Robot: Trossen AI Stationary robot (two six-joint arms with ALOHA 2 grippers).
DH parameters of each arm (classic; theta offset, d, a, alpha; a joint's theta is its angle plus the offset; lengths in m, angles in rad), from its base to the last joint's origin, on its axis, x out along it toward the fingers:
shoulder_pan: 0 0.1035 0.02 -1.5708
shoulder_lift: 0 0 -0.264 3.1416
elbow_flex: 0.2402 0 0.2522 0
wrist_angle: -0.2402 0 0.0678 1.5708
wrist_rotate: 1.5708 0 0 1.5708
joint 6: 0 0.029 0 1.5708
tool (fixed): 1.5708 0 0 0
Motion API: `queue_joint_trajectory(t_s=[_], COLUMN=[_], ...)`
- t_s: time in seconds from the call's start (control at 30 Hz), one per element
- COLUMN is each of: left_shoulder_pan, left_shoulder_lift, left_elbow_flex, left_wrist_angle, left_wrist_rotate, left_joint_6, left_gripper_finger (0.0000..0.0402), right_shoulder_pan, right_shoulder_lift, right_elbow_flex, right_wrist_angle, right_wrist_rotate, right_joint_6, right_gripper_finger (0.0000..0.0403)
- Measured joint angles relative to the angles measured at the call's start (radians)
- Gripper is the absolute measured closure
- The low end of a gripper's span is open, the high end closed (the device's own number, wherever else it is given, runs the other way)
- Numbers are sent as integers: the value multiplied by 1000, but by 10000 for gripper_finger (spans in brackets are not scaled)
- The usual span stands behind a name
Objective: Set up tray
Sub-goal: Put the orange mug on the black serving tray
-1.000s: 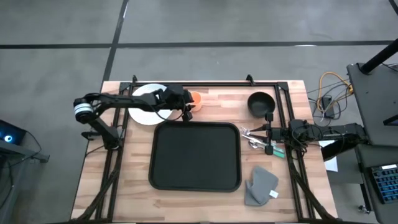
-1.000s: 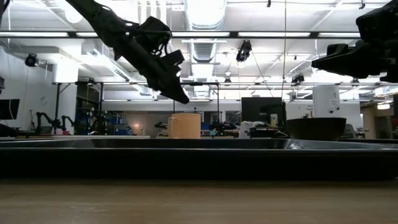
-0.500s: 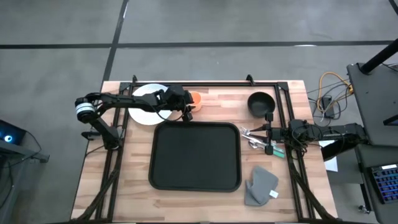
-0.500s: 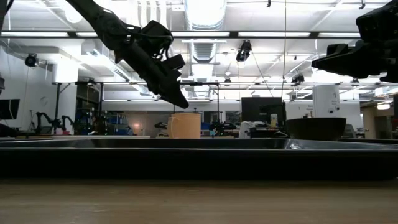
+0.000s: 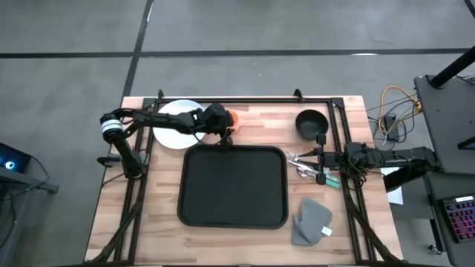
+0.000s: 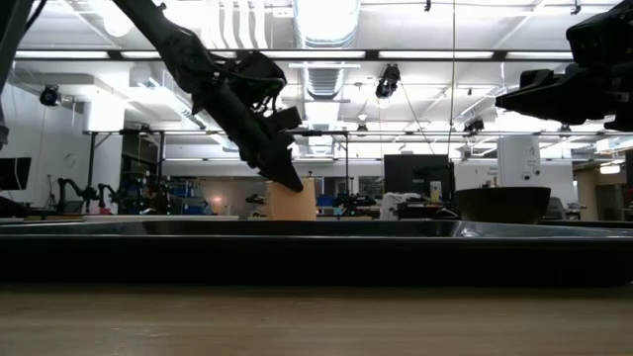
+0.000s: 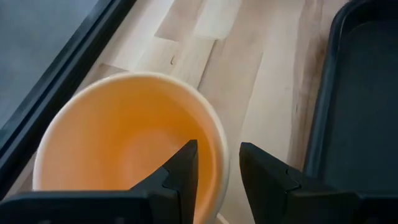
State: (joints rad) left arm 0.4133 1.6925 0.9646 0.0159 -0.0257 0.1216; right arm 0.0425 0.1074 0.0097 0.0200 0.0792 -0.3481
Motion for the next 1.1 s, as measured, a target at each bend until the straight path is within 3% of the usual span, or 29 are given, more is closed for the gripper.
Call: queue_joint_trajectory(t_s=[0.27, 0.5, 0.77, 1.1], left_shoulder_pan=[0, 0, -3, -48], left_shoulder_lift=[13, 11, -2, -135], left_elbow_flex=[28, 32, 32, 32], left_wrist_angle=[-46, -50, -70, -221], left_wrist_rotate=[-1, -4, -1, -1], left_joint_6=[0, 20, 44, 71], left_gripper_finger=[310, 392, 399, 401], right_shoulder_pan=[0, 0, 0, 0], right_shoulder_lift=[-1, -1, -1, 0], right_elbow_flex=[0, 0, 0, 0], right_wrist_angle=[0, 0, 0, 0], right_wrist_rotate=[0, 0, 0, 0], right_joint_6=[0, 0, 0, 0], right_gripper_finger=[335, 335, 335, 335])
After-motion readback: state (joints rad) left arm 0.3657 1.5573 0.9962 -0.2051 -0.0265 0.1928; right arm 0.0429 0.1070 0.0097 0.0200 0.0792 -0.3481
